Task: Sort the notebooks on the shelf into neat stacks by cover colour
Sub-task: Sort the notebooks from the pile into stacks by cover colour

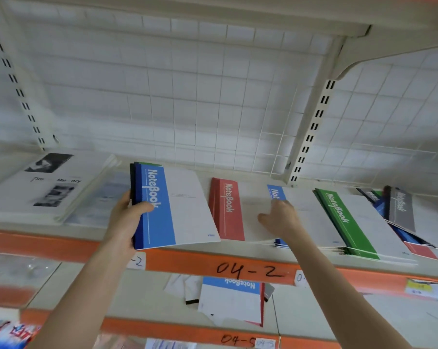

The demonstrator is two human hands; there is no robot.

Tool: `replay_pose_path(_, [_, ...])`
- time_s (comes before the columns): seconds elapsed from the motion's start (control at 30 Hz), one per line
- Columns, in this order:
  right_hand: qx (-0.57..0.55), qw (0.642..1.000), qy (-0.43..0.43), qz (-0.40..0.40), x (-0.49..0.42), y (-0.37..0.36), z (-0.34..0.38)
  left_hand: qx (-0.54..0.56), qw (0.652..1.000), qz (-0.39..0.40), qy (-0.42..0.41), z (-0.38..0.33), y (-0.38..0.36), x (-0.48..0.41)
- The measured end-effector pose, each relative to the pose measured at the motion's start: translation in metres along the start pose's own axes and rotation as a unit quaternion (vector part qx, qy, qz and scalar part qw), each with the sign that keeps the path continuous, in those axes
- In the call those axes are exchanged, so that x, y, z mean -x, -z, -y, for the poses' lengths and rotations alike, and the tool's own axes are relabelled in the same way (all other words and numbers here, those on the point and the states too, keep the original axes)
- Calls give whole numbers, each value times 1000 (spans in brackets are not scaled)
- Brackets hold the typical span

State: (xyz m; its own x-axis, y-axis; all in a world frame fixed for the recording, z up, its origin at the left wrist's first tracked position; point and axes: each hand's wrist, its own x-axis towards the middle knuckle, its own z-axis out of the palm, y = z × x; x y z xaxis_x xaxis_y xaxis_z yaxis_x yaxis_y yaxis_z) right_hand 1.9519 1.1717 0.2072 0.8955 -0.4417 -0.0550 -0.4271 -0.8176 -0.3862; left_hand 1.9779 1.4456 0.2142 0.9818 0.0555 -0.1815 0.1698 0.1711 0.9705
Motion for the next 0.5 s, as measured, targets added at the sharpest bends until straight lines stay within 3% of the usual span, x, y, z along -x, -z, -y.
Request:
replay_pose_path(0.23, [12, 999, -21, -25, 18, -11, 15, -13, 998, 56, 13, -1, 4, -9])
replay_pose_path(0.33, [-175, 983, -20, -47, 25, -5, 17, 2, 995, 95, 16, 1, -6, -7])
replay_pose_path(0.43, [-378, 918, -75, 90, 41, 10, 26, 9, 989, 147, 2, 4, -28, 1])
replay_pose_path(0.5, [-361, 922, -62, 124, 48, 13, 28, 5, 987, 161, -10, 6, -47, 7])
